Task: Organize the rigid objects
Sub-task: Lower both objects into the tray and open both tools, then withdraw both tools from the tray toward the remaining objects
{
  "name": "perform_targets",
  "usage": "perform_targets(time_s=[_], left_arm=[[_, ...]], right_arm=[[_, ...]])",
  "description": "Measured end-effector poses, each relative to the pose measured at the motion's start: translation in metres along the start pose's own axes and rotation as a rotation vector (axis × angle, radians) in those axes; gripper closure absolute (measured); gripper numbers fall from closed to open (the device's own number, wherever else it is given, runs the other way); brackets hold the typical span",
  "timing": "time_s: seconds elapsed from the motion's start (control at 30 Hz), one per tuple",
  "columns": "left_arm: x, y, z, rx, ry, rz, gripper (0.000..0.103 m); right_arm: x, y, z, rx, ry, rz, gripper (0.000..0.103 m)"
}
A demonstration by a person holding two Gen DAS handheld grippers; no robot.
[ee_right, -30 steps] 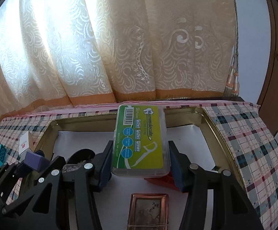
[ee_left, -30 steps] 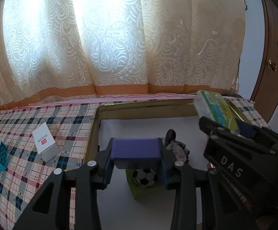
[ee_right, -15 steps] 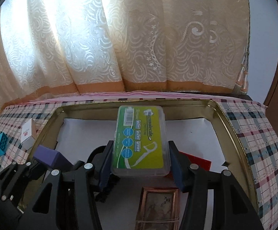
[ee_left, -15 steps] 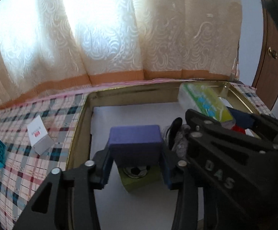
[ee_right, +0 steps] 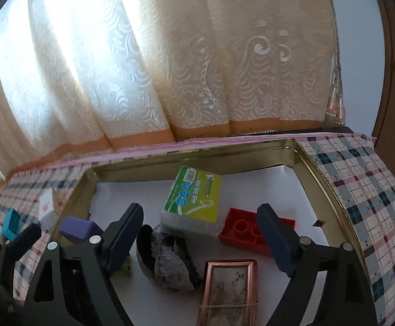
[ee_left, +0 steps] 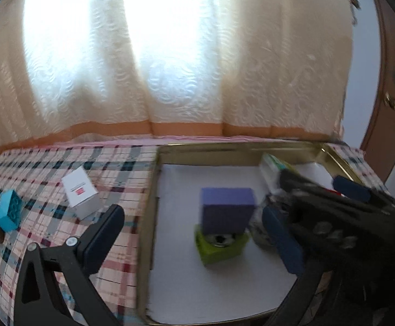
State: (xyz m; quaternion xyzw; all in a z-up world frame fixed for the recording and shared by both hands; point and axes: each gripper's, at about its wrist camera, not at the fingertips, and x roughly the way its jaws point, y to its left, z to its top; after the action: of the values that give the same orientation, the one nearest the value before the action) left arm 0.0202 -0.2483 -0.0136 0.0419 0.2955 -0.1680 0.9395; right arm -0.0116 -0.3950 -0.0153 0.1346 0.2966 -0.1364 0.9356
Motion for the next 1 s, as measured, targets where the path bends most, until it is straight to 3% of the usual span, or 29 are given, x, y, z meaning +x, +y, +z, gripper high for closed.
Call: perform_targets(time_s=[0.23,0.63,0.83,0.93,1.0], left_arm=[[0.002,0.025,-0.002,-0.081,0.027,-0.003,0.000],[-0.008,0.036,-0.010,-0.060,0.006,0.033,0.000],[-0.017,0.054,-0.016,-0.044,-0.030,0.100,0.000],[-0.020,0.066,-0.017,-0.069,-0.031,0.096,0.000],[-0.022,0.077,-0.018,-0.079,-0.039,0.114,0.000]], right_arm=[[-0.022,-0.004,0.000,0.033,-0.108,0.001,0.016],[-0.035,-0.019,-0.009,0.117,-0.219,0.001,0.016],[-0.047,-0.006,-0.017,0.046,-0.301,-0.059,0.016],[-0.056,-0.001,-0.021,0.033,-0.337,-0.085,0.016],[-0.066,-0.002,-0.024,0.041,-0.376,-0.147,0.016]])
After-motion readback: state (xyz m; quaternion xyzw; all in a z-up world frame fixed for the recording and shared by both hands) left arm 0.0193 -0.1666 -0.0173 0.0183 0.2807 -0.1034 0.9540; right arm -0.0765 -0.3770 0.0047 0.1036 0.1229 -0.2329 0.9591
